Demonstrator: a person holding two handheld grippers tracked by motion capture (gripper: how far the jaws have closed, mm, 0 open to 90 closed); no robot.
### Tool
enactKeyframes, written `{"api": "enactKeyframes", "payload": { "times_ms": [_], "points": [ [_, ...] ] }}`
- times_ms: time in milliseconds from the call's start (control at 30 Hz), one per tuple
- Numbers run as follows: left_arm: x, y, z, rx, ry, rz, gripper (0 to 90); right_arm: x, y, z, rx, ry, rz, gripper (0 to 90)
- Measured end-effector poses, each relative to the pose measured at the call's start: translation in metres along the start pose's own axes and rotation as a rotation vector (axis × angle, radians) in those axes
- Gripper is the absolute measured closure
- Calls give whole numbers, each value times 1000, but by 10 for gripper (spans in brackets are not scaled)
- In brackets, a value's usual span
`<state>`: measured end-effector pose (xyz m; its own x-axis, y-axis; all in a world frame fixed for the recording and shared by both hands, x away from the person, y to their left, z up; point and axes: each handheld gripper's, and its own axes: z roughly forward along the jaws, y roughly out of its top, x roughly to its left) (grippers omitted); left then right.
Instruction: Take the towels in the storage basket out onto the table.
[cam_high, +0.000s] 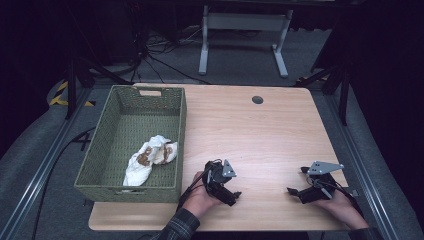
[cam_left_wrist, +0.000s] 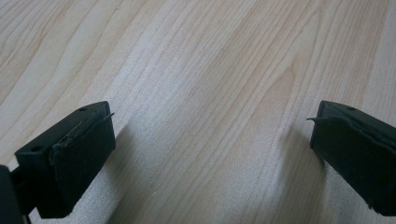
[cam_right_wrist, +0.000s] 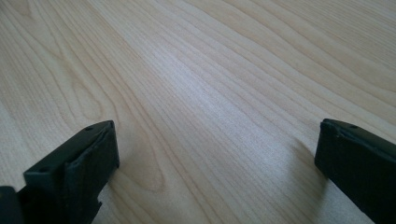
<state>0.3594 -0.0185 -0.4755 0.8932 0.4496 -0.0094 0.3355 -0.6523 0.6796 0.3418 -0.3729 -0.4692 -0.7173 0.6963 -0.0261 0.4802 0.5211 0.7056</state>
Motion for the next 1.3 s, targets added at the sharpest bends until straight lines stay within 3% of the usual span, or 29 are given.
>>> {"api": "enactKeyframes", "payload": {
  "times_ms": [867,1300],
  "points": [
    [0,5,-5,36,-8,-15,15,0,0,0,0,2,-3,0],
    [8,8,-16,14,-7,-45,19,0,0,0,0,2,-3,0]
  ]
}}
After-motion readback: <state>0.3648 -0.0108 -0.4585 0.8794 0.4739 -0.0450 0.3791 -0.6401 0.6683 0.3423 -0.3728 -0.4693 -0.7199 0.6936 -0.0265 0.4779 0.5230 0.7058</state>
